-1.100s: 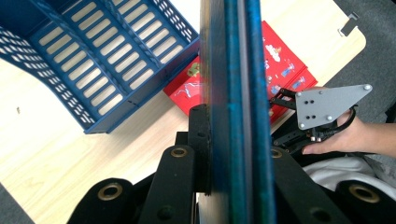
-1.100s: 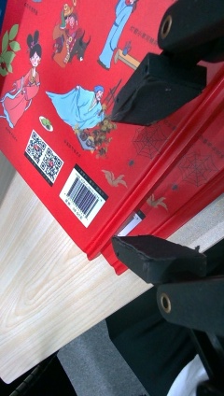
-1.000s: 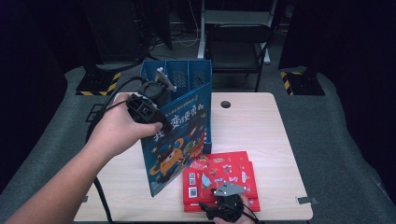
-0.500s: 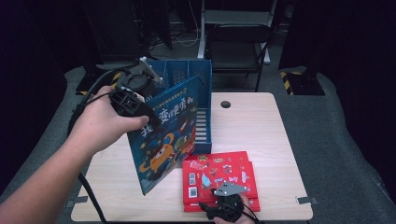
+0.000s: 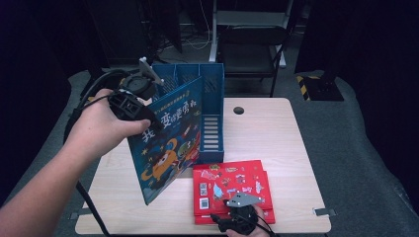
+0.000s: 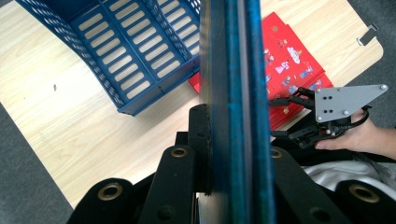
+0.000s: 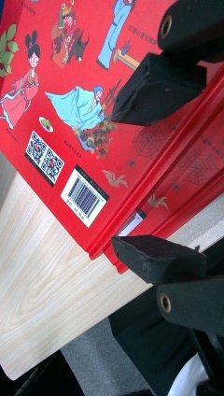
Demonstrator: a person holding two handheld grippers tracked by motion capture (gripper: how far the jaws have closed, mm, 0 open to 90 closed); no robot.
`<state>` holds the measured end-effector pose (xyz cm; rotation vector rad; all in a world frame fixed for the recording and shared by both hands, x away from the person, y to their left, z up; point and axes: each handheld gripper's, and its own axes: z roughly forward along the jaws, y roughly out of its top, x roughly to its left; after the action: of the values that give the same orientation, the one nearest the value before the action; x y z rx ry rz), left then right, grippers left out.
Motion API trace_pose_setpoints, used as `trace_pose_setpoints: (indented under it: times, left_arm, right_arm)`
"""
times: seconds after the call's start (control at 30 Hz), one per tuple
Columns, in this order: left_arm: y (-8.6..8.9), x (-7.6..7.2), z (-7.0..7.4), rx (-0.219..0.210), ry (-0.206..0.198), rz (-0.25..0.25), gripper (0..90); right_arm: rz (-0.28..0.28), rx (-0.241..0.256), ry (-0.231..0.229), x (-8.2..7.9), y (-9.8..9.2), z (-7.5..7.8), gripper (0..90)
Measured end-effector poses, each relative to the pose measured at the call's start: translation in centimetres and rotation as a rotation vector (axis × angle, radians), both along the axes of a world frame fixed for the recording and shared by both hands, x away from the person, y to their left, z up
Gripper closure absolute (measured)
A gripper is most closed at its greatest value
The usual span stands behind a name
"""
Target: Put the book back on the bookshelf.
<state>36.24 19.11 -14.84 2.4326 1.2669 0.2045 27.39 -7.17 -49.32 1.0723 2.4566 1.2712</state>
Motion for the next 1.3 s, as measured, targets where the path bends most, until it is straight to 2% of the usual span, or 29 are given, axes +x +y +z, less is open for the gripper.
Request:
trace_pose_setpoints:
  times: [0.07,0.57,0.77,1.03,1.17,1.2,1.27,1.3]
  left_arm:
    - [0.0,0.1,0.1,-0.004,0.007,0.001,82.6]
    - [0.0,0.7,1.1,-0.011,-0.015,0.057,82.6]
    - [-0.1,1.2,1.2,-0.011,-0.004,0.075,82.6]
    - [0.0,2.0,1.7,0.002,-0.007,0.099,82.6]
    - [0.1,2.4,1.9,0.020,-0.002,0.114,82.6]
    - [0.1,2.5,2.0,0.020,-0.003,0.121,82.6]
    - [0.1,2.7,2.1,0.019,-0.006,0.134,82.6]
    - [0.2,2.9,2.1,0.021,-0.002,0.132,82.6]
  right_arm:
    - [0.001,0.002,0.001,0.0,0.0,0.0,33.4]
    - [0.000,0.005,0.004,0.0,0.0,0.0,33.5]
    - [0.001,0.005,0.005,0.0,-0.1,0.0,33.5]
    - [0.005,-0.005,0.001,0.1,-0.1,0.0,33.5]
    - [0.014,0.005,0.004,0.2,-0.2,0.0,33.6]
    - [-0.004,0.009,0.009,0.1,-0.1,0.0,33.6]
    - [-0.004,0.012,0.010,0.2,-0.2,0.0,33.8]
    - [0.011,0.016,0.008,0.2,-0.2,0.0,33.8]
